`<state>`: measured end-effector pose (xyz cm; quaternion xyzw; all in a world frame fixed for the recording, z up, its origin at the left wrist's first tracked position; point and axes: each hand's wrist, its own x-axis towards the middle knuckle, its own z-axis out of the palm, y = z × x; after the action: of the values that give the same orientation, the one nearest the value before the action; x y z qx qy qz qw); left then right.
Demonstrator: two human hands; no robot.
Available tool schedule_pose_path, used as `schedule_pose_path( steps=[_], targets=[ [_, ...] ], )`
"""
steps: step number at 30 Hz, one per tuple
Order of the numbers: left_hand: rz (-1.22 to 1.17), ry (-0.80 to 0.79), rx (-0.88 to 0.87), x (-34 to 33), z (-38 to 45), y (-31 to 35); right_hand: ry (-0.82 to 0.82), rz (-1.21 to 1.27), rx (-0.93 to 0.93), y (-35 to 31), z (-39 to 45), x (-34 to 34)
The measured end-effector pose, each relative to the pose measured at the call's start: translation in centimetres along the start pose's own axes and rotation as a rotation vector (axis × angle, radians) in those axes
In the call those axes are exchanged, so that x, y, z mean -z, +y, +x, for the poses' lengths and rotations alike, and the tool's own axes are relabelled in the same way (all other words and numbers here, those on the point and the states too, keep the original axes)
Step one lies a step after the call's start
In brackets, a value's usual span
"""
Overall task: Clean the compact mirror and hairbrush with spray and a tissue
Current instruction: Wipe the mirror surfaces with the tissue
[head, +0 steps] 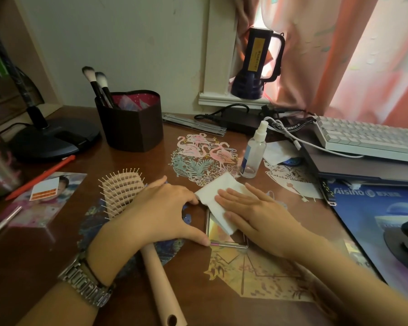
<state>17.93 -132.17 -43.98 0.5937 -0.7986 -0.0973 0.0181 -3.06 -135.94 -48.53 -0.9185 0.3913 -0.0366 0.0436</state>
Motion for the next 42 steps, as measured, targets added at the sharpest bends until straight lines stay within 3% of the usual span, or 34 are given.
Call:
schedule_pose_path(
  steps=[15, 32, 42],
  targets=[
    [0.031, -0.023, 0.017, -0.2, 0.1, -0.2, -0.029, 0.094, 0.043, -0.3, -0.1, -0.1],
    [0.139, 0.005, -0.074, -0.9, 0.3, -1.1, -0.004, 0.012, -0.031, -0.3, 2.6, -0.1],
    [0.092, -0.017, 0.004, -0.7, 0.1, -1.0, -0.005, 0.021, -0.053, 1.1, 1.2, -0.1]
  ],
)
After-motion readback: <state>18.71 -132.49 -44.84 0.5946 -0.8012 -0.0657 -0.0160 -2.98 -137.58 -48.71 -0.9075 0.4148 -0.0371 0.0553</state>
